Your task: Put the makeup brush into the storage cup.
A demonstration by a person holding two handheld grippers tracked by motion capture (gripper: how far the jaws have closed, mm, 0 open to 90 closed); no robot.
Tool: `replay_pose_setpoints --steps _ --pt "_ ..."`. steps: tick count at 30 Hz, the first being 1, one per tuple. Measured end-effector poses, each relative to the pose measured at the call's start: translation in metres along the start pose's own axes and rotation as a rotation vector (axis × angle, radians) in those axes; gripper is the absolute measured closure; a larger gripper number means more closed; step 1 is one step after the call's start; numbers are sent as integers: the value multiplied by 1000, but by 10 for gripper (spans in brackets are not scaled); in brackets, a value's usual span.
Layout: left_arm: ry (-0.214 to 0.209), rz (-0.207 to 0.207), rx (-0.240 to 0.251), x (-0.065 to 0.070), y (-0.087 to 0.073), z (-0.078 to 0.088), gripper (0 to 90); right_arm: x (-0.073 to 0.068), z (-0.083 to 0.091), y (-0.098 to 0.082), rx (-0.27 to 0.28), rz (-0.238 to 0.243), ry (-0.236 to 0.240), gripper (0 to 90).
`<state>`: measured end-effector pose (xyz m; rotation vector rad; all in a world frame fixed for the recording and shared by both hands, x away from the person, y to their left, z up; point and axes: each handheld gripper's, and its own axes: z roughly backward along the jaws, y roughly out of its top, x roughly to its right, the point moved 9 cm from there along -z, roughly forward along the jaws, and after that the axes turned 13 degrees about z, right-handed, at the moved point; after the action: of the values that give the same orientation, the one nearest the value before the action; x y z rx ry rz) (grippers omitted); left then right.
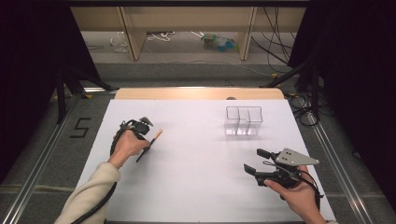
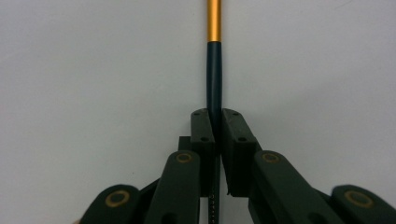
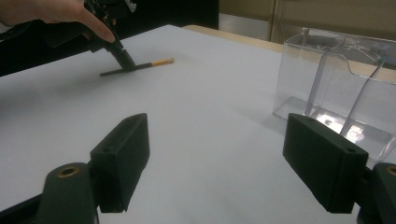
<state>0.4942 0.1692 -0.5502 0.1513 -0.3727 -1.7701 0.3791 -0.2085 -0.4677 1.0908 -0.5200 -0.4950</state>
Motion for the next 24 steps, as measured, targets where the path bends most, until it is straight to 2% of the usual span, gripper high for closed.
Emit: replay_pose_setpoints --steps 2,3,4,5,6,8,10,12,13,14,15,17,20,24 --pt "1 -1 16 0 1 1 840 0 0 0 -1 2 -4 240" --pt "2 -15 19 -1 2 3 840 0 0 0 0 0 1 240" --pt "11 -71 -2 -5 3 6 841 0 0 0 2 0 0 240" --pt "3 -48 10 -3 3 8 840 0 0 0 1 0 0 240" --pt "11 -67 24 -5 5 9 840 0 0 0 2 -1 0 240" --pt "3 -66 31 -4 5 13 840 0 0 0 1 -1 0 240" --pt "-10 -50 56 -3 6 15 840 0 0 0 0 0 -1 240" --pt "-22 -55 69 -4 7 17 840 0 0 0 1 2 -2 240" --pt "-21 -42 74 -4 6 19 840 0 0 0 1 2 -2 240" --pt "-26 -62 81 -5 7 20 840 0 0 0 1 0 -2 240" --pt "-31 -38 102 -3 8 21 840 0 0 0 1 0 -2 240" --pt "-33 -53 110 -4 9 24 840 0 0 0 0 0 -6 240" --pt "-48 -32 164 -2 12 26 840 0 0 0 1 1 -2 240" --pt "-48 -36 195 -1 14 30 840 0 0 0 2 -1 -2 240"
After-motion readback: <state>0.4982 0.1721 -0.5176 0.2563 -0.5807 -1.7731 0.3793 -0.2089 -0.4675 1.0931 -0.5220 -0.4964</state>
